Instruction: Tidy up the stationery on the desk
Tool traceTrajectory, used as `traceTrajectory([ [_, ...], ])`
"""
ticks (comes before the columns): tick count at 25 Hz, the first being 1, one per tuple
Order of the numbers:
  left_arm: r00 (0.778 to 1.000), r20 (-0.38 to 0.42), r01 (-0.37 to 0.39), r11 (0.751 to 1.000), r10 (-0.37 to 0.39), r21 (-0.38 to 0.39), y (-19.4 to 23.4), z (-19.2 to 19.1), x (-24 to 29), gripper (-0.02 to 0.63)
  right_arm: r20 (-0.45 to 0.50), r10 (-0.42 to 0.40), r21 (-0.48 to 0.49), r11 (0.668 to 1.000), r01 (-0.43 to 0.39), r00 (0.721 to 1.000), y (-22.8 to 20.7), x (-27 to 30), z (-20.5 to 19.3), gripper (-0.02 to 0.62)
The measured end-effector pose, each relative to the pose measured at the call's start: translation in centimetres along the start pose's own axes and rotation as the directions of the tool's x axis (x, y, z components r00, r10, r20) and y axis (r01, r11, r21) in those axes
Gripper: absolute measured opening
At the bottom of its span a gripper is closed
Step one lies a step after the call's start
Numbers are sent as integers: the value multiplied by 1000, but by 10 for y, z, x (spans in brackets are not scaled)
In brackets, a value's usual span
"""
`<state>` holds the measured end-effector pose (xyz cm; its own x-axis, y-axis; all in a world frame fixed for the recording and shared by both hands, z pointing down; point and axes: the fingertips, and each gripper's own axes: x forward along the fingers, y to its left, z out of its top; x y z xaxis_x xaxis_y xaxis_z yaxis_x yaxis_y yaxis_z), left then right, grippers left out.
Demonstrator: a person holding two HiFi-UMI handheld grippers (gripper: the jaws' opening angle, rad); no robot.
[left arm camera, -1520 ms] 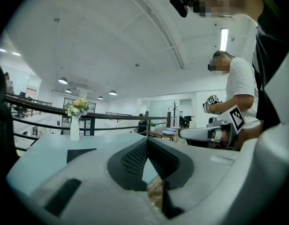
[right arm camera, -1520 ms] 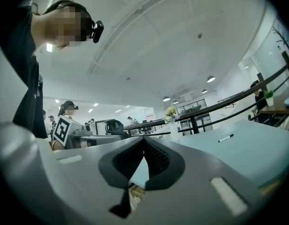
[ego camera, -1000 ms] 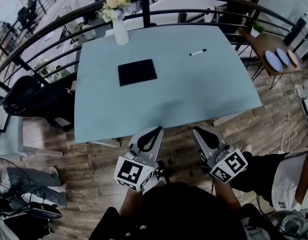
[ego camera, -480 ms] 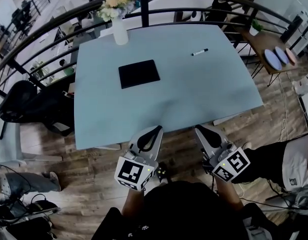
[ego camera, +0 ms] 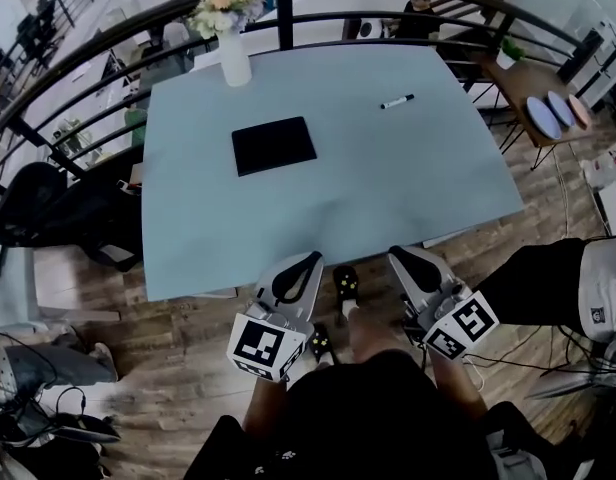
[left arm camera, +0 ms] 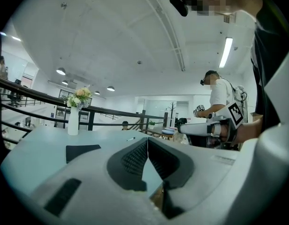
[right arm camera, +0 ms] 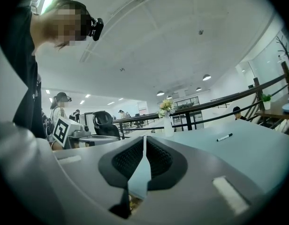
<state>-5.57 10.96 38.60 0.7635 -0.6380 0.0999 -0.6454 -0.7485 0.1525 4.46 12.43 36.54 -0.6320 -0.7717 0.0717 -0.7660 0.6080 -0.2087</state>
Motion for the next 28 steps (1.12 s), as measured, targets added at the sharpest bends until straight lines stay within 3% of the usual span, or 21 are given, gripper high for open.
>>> traceTrajectory([
  [6,996,8,-88,996,88,-8,30,6,-8,-11,-10,92,0,996,-92,996,0,41,3,14],
  [14,970,16,-241,970,242,-24,89,8,-6,-14,-13,251,-1,968,-252,968,-7,112,2,15],
  [21,955,5,-295,954,296,-59,118,11,20,-14,-31,311,22,950,-310,950,-35,147,5,15],
  [28,954,-24,-300,953,300,-43,137,12,58,-14,-47,305,25,952,-304,951,-75,169,13,15],
])
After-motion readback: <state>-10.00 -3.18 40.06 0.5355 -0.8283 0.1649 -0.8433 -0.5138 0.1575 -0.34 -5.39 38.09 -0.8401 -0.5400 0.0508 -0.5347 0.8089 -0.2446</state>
